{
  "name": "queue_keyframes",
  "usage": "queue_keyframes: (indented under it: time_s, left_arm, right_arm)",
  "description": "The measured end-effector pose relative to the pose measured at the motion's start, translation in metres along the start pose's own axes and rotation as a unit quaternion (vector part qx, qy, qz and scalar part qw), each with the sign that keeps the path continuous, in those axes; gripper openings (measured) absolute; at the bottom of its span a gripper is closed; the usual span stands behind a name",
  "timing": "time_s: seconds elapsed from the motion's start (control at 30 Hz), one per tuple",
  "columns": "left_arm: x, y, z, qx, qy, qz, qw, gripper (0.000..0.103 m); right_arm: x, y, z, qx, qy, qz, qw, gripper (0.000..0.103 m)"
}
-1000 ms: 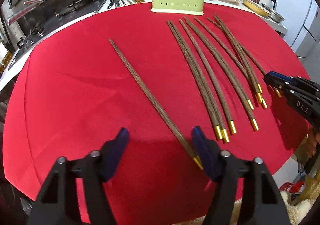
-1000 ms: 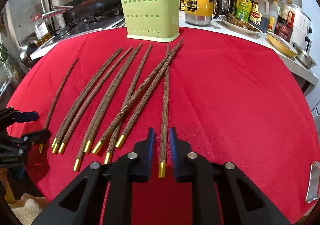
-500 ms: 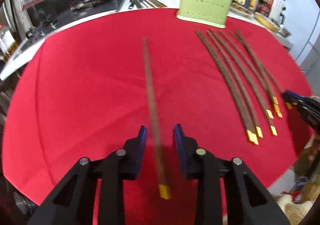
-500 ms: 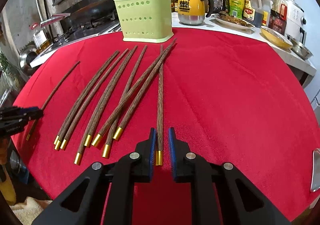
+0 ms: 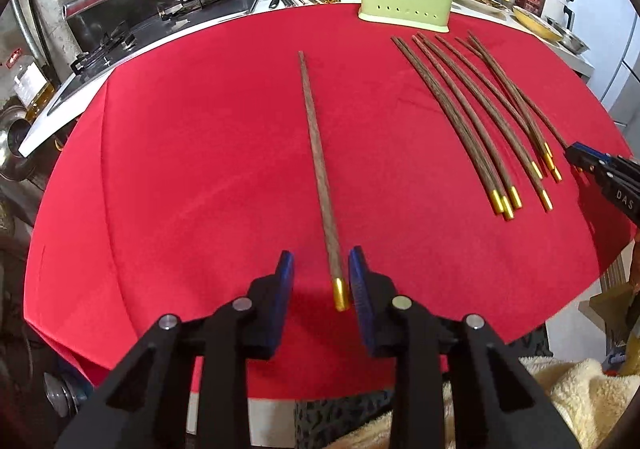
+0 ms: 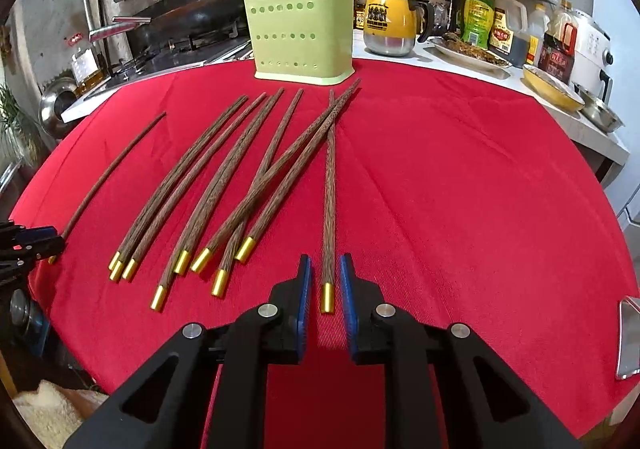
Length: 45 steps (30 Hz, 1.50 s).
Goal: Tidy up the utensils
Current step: 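Lift both held chopsticks and carry them over the green utensil holder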
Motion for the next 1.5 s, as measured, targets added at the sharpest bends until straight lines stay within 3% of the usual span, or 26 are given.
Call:
queue_keyframes:
  time_s: [0.07,0.1,0.13,0.23,0.33,0.43,0.63,0.83,1.27,1.37,1.5]
  left_arm:
    - [-0.004,0.001,0.002,-0.010,0.009,-0.008,0.9999,0.018]
    - [-0.004,0.000,0.002,-0.014,0.005,-0.010,0.9998,0.007]
    - [-0.003,-0.003,0.001,-0.019,0.008,-0.009,0.9998,0.008]
    - [-0.002,-0.012,0.005,-0.033,0.040,0.008,0.9986,0.007]
    - [0.006,-0.035,0.031,-0.085,0.051,0.021,0.9949,0.007]
    - [0.018,-0.064,0.064,-0.143,0.062,0.036,0.9871,0.007]
    - [0.030,-0.105,0.111,-0.222,0.080,0.056,0.9702,0.007]
    - [0.038,-0.141,0.145,-0.271,0.083,0.063,0.9570,0.007]
    - [0.031,-0.183,0.139,-0.302,0.079,0.051,0.9488,0.007]
    - [0.028,-0.186,0.131,-0.291,0.078,0.049,0.9522,0.007]
    - [0.018,-0.183,0.107,-0.257,0.075,0.038,0.9628,0.007]
  right_arm:
    - [0.000,0.000,0.000,-0.005,0.007,0.002,1.000,0.014]
    - [0.000,0.000,0.000,-0.009,0.008,0.001,1.000,0.013]
    - [0.000,-0.001,-0.001,-0.009,0.005,-0.001,1.000,0.007]
    - [-0.002,-0.006,0.008,-0.024,0.002,-0.013,1.000,0.007]
    - [-0.003,-0.021,0.031,-0.056,0.000,-0.015,0.998,0.007]
    - [-0.003,-0.040,0.057,-0.090,-0.005,-0.019,0.996,0.007]
    - [-0.004,-0.081,0.098,-0.154,-0.008,-0.021,0.988,0.007]
    - [-0.006,-0.126,0.124,-0.194,-0.003,-0.009,0.981,0.007]
    - [-0.019,-0.179,0.116,-0.210,-0.006,-0.016,0.978,0.007]
    - [-0.016,-0.186,0.114,-0.213,-0.005,-0.010,0.977,0.007]
    - [-0.014,-0.193,0.109,-0.216,0.003,0.000,0.976,0.007]
Point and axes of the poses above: each gripper's, at about its wrist camera, not at the fingertips, and z roughly against the way its jaws point, x to its left, y to its underside, the point moved 8 cm from there along -z, roughly the way its jaws point, and after that the axes turned 8 degrees about -y, right-handed, at the moved point
